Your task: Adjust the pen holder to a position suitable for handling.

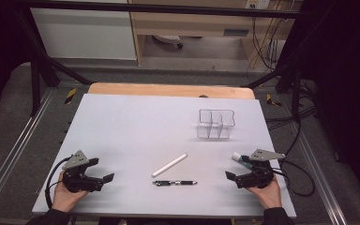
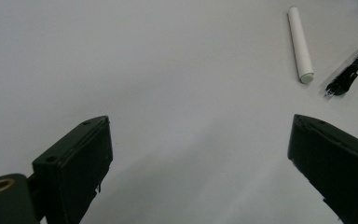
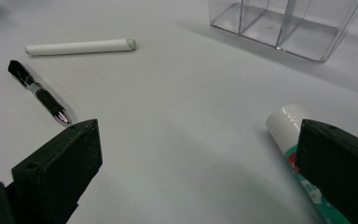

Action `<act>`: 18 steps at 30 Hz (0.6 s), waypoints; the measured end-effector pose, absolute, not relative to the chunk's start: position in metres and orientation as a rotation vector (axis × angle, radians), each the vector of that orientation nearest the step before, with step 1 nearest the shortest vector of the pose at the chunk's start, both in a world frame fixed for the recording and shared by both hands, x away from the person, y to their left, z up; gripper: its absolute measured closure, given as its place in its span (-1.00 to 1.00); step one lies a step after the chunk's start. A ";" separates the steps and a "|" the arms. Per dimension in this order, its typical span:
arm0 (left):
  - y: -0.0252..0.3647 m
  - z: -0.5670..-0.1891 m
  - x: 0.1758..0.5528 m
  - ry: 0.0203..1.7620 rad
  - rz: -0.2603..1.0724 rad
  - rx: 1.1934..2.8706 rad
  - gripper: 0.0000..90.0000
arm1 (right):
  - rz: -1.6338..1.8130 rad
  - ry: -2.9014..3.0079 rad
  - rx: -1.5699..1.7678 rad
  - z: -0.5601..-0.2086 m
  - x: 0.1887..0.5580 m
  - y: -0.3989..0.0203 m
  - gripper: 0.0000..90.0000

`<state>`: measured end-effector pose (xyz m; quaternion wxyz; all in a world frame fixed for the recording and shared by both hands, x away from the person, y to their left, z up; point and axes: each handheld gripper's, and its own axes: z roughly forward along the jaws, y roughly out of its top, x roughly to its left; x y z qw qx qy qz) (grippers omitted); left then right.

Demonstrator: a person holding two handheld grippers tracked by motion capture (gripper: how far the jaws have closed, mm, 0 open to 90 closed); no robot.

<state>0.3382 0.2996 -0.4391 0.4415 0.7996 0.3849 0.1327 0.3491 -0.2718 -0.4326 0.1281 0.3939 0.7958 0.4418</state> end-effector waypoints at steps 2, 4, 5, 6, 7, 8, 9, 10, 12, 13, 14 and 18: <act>0.299 -0.439 0.338 0.955 0.332 1.985 -0.86 | 1.285 2.316 1.147 -0.432 0.349 -0.272 -0.97; 0.300 -0.438 0.338 0.952 0.335 1.985 -0.86 | 1.288 2.317 1.154 -0.432 0.348 -0.272 -0.97; 0.300 -0.438 0.337 0.952 0.337 1.983 -0.86 | 1.288 2.318 1.156 -0.432 0.348 -0.272 -0.97; 0.300 -0.438 0.338 0.953 0.334 1.981 -0.86 | 1.284 2.319 1.152 -0.432 0.348 -0.272 -0.97; 0.300 -0.438 0.338 0.955 0.334 1.981 -0.86 | 1.283 2.319 1.152 -0.432 0.348 -0.272 -0.97; 0.300 -0.438 0.338 0.955 0.334 1.981 -0.85 | 1.284 2.319 1.155 -0.432 0.348 -0.271 -0.97; 0.300 -0.438 0.338 0.955 0.334 1.982 -0.85 | 1.287 2.317 1.154 -0.431 0.348 -0.271 -0.97; 0.300 -0.438 0.338 0.955 0.334 1.982 -0.85 | 1.288 2.315 1.154 -0.431 0.348 -0.271 -0.97; 0.300 -0.438 0.337 0.952 0.333 1.982 -0.85 | 1.292 2.314 1.152 -0.431 0.347 -0.271 -0.97; 0.300 -0.439 0.337 0.952 0.334 1.983 -0.85 | 1.285 2.317 1.143 -0.430 0.348 -0.271 -0.97; 0.300 -0.439 0.337 0.953 0.334 1.984 -0.85 | 1.284 2.316 1.142 -0.430 0.348 -0.270 -0.97; 0.301 -0.439 0.338 0.954 0.334 1.982 -0.85 | 1.267 2.324 1.119 -0.427 0.348 -0.266 -0.97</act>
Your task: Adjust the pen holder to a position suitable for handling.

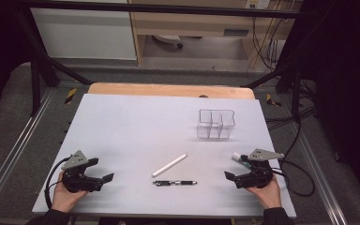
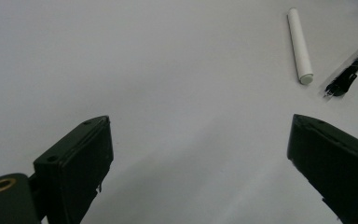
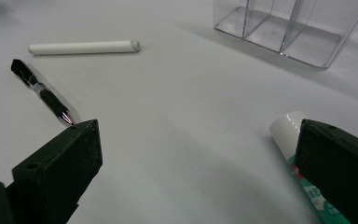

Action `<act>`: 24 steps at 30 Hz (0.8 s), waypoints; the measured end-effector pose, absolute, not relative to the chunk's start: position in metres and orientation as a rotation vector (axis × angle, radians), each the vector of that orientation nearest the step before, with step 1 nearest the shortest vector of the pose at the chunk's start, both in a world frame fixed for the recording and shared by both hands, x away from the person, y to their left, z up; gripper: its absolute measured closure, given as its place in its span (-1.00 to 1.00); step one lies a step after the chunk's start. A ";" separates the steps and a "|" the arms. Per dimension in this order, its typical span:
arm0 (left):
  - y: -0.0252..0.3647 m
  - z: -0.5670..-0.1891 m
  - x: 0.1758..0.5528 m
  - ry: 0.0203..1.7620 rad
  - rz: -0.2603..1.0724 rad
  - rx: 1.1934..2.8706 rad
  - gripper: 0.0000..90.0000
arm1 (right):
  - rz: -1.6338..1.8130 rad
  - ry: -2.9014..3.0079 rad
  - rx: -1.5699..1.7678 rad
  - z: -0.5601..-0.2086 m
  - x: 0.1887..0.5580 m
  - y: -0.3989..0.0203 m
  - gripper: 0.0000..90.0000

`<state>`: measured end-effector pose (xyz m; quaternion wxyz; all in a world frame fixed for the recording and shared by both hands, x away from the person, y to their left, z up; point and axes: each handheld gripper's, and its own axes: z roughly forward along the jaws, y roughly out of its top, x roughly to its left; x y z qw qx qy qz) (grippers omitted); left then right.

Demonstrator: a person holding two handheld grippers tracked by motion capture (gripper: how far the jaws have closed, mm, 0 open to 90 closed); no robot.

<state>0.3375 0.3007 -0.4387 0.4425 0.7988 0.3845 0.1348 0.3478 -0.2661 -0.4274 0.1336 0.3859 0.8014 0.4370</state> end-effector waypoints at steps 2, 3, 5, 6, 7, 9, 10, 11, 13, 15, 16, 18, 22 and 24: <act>0.300 -0.439 0.337 0.954 0.338 1.982 -0.85 | 1.261 2.328 1.108 -0.426 0.348 -0.264 -0.97; 0.300 -0.438 0.338 0.953 0.337 1.984 -0.85 | 1.259 2.329 1.101 -0.426 0.348 -0.263 -0.97; 0.300 -0.439 0.338 0.953 0.339 1.985 -0.85 | 1.249 2.328 1.085 -0.424 0.349 -0.260 -0.97; 0.300 -0.439 0.338 0.954 0.338 1.986 -0.85 | 1.244 2.329 1.079 -0.423 0.349 -0.260 -0.97; 0.300 -0.439 0.338 0.956 0.340 1.986 -0.85 | 1.241 2.328 1.071 -0.422 0.349 -0.259 -0.97; 0.300 -0.439 0.338 0.955 0.339 1.986 -0.85 | 1.241 2.328 1.063 -0.421 0.350 -0.256 -0.97; 0.300 -0.439 0.338 0.955 0.339 1.986 -0.85 | 1.241 2.328 1.063 -0.421 0.350 -0.256 -0.97; 0.300 -0.439 0.338 0.954 0.341 1.988 -0.85 | 1.239 2.330 1.051 -0.419 0.350 -0.254 -0.97; 0.300 -0.439 0.338 0.956 0.341 1.988 -0.85 | 1.234 2.332 1.041 -0.417 0.351 -0.252 -0.97; 0.300 -0.439 0.338 0.957 0.341 1.989 -0.85 | 1.222 2.335 1.030 -0.415 0.352 -0.250 -0.97; 0.300 -0.439 0.338 0.957 0.341 1.989 -0.85 | 1.218 2.334 1.025 -0.414 0.352 -0.249 -0.97; 0.299 -0.439 0.338 0.957 0.340 1.989 -0.85 | 1.207 2.336 1.010 -0.412 0.353 -0.246 -0.97; 0.299 -0.440 0.338 0.957 0.339 1.992 -0.85 | 1.183 2.338 0.983 -0.408 0.355 -0.242 -0.97; 0.299 -0.440 0.338 0.956 0.339 1.995 -0.85 | 1.173 2.341 0.972 -0.407 0.356 -0.240 -0.97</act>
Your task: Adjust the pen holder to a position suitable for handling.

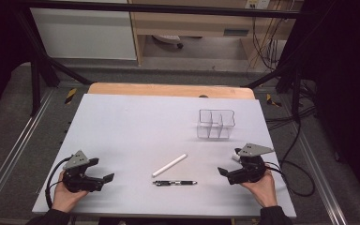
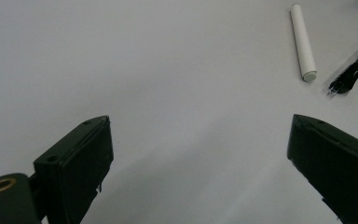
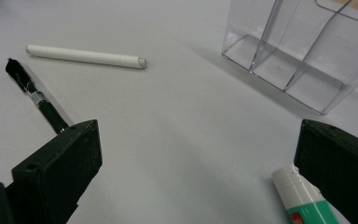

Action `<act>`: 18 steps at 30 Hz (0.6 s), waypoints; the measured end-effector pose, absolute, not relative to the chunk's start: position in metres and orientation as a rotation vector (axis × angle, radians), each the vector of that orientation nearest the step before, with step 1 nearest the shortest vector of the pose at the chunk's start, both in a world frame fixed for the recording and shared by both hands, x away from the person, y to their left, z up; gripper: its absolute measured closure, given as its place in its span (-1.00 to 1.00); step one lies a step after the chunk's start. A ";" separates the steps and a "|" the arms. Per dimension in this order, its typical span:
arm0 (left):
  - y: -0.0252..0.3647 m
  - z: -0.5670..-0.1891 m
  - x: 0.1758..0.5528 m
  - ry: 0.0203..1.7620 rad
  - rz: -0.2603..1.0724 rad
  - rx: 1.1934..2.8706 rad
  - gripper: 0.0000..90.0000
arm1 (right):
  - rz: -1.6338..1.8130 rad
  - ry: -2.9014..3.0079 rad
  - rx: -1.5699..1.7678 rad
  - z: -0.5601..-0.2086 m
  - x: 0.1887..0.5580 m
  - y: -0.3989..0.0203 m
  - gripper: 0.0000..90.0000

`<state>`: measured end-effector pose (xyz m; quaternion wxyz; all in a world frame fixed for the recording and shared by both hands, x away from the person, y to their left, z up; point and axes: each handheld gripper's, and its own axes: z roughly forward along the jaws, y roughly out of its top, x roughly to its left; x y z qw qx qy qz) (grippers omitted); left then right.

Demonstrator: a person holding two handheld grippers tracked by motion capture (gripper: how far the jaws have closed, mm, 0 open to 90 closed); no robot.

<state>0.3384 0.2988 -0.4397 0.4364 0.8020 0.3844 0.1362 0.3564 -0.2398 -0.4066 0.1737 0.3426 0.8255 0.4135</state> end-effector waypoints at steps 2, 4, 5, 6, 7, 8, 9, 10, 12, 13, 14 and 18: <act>0.299 -0.440 0.338 0.954 0.341 1.999 -0.85 | 1.165 2.342 0.958 -0.404 0.358 -0.237 -0.97; 0.299 -0.439 0.338 0.953 0.341 1.999 -0.85 | 1.158 2.344 0.951 -0.403 0.358 -0.236 -0.97; 0.298 -0.440 0.338 0.954 0.341 2.001 -0.85 | 1.140 2.346 0.931 -0.401 0.360 -0.233 -0.97; 0.298 -0.440 0.338 0.954 0.341 2.001 -0.85 | 1.130 2.348 0.926 -0.400 0.361 -0.231 -0.97; 0.298 -0.440 0.338 0.954 0.341 2.001 -0.85 | 1.122 2.351 0.918 -0.399 0.362 -0.230 -0.97; 0.298 -0.440 0.338 0.954 0.340 2.001 -0.85 | 1.117 2.353 0.910 -0.398 0.363 -0.228 -0.97; 0.298 -0.440 0.338 0.954 0.340 2.002 -0.85 | 1.111 2.355 0.903 -0.398 0.363 -0.227 -0.97; 0.298 -0.440 0.338 0.954 0.340 2.003 -0.85 | 1.105 2.357 0.894 -0.397 0.364 -0.226 -0.97; 0.298 -0.440 0.338 0.955 0.340 2.003 -0.85 | 1.085 2.361 0.884 -0.395 0.366 -0.223 -0.97; 0.298 -0.440 0.338 0.954 0.341 2.004 -0.85 | 1.076 2.363 0.876 -0.394 0.366 -0.222 -0.97; 0.298 -0.440 0.338 0.955 0.341 2.004 -0.85 | 1.065 2.366 0.866 -0.393 0.367 -0.220 -0.97; 0.298 -0.440 0.338 0.954 0.342 2.005 -0.85 | 1.028 2.370 0.837 -0.389 0.370 -0.216 -0.97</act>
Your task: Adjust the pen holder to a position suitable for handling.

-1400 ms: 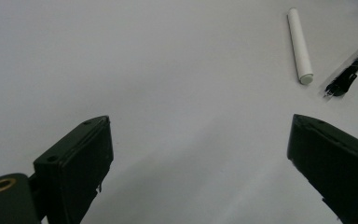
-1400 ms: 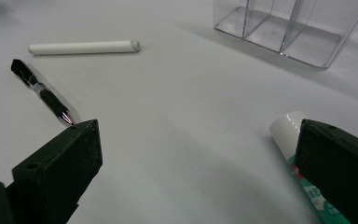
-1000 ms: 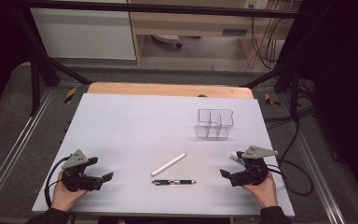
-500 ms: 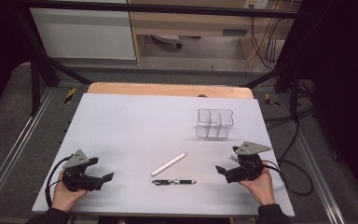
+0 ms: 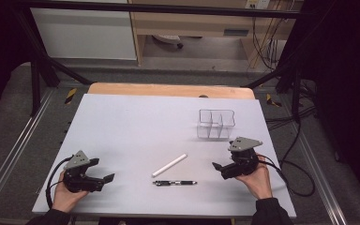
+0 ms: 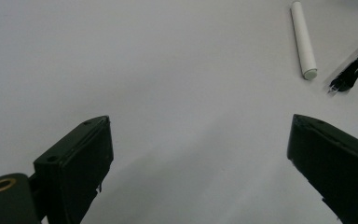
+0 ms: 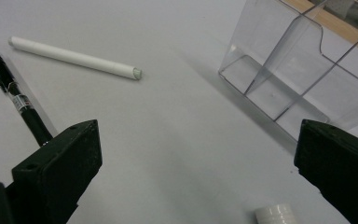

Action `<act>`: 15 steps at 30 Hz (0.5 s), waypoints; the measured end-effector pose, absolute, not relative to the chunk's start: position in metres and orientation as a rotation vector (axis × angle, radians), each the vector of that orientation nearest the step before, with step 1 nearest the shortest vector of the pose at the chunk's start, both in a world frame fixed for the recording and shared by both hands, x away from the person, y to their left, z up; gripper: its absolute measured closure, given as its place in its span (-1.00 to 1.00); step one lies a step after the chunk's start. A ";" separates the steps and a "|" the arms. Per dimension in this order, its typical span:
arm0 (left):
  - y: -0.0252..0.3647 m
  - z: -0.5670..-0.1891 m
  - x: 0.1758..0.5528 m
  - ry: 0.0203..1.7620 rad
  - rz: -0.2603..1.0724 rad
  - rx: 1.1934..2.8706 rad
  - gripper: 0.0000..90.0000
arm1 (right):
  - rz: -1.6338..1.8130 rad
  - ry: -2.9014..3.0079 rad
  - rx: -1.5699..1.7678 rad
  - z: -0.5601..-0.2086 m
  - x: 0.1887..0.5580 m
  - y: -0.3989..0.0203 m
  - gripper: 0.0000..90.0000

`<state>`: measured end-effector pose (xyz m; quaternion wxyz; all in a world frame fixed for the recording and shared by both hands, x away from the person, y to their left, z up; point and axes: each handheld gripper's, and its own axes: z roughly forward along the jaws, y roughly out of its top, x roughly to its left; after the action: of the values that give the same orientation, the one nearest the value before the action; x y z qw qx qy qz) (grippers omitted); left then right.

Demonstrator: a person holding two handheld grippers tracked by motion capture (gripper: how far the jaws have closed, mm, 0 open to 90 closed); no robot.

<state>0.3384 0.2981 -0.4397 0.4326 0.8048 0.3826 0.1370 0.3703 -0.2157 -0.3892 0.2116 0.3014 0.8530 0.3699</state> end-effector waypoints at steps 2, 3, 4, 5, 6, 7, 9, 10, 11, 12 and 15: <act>0.298 -0.440 0.338 0.954 0.342 2.006 -0.85 | 1.009 2.374 0.825 -0.387 0.372 -0.214 -0.97; 0.298 -0.440 0.338 0.954 0.342 2.006 -0.85 | 1.005 2.374 0.823 -0.387 0.373 -0.213 -0.97; 0.298 -0.440 0.338 0.953 0.342 2.007 -0.85 | 0.996 2.373 0.814 -0.385 0.374 -0.212 -0.97; 0.298 -0.440 0.338 0.953 0.343 2.006 -0.85 | 0.990 2.372 0.810 -0.385 0.375 -0.211 -0.97; 0.298 -0.440 0.338 0.953 0.343 2.006 -0.85 | 0.989 2.372 0.806 -0.384 0.376 -0.211 -0.97; 0.298 -0.440 0.338 0.954 0.341 2.007 -0.85 | 0.989 2.369 0.798 -0.383 0.377 -0.210 -0.97; 0.298 -0.440 0.338 0.954 0.341 2.007 -0.85 | 0.977 2.374 0.792 -0.382 0.379 -0.209 -0.97; 0.298 -0.440 0.338 0.954 0.341 2.006 -0.85 | 0.967 2.375 0.783 -0.381 0.381 -0.208 -0.97; 0.298 -0.440 0.338 0.954 0.341 2.006 -0.85 | 0.967 2.375 0.783 -0.381 0.381 -0.208 -0.97; 0.298 -0.440 0.338 0.954 0.341 2.007 -0.85 | 0.955 2.377 0.766 -0.380 0.383 -0.206 -0.97; 0.298 -0.440 0.338 0.953 0.341 2.008 -0.85 | 0.935 2.381 0.753 -0.378 0.387 -0.204 -0.97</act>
<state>0.3385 0.2977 -0.4398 0.4317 0.8054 0.3823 0.1370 0.3870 -0.2036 -0.3784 0.2355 0.2746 0.8678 0.3408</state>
